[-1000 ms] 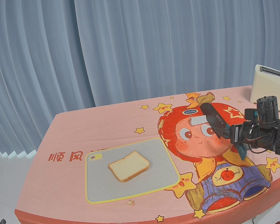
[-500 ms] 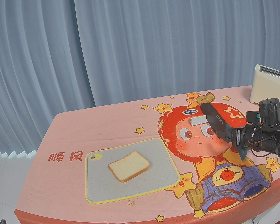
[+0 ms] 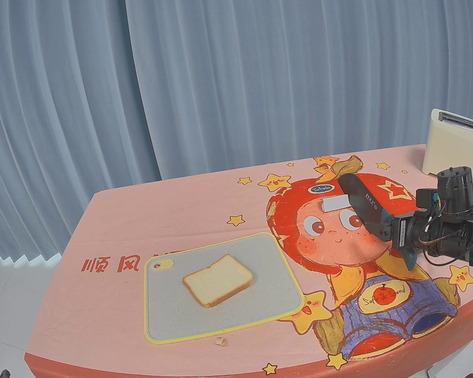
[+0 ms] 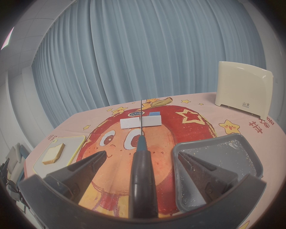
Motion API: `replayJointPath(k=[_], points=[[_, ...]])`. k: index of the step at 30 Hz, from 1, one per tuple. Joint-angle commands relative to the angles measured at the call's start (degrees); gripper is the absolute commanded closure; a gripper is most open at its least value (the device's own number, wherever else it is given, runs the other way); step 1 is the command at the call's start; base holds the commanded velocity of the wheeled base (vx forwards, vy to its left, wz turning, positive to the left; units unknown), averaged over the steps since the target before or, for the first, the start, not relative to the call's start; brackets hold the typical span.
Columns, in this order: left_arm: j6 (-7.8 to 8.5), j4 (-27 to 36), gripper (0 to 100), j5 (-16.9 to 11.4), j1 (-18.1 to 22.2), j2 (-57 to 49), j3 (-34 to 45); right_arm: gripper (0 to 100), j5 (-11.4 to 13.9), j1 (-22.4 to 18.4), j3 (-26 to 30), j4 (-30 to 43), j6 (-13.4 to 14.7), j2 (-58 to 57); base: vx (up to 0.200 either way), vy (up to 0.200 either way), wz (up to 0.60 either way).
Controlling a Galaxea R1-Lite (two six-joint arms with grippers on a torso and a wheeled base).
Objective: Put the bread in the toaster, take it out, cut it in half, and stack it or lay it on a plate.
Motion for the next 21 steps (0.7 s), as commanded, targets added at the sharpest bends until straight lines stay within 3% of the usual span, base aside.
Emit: replayJointPath(k=[1,3,4,21], points=[[-0.02,0.01,0,0.02,0.02,-0.22,1.01,0,-0.01,0.02,0.0,0.02,0.01,0.1,0.0,0.0,0.0],[-0.02,0.01,0,0.02,0.02,-0.22,1.01,0,-0.01,0.1,0.0,0.02,0.01,0.1,0.0,0.0,0.0],[-0.02,0.01,0,0.02,0.02,-0.22,1.01,100,-0.01,0.1,0.09,0.02,0.01,0.1,0.0,0.0,0.0],[-0.02,-0.08,0,0.02,0.02,-0.22,1.01,100,-0.1,0.89,0.53,-0.51,0.1,0.1,0.0,0.0,0.0]])
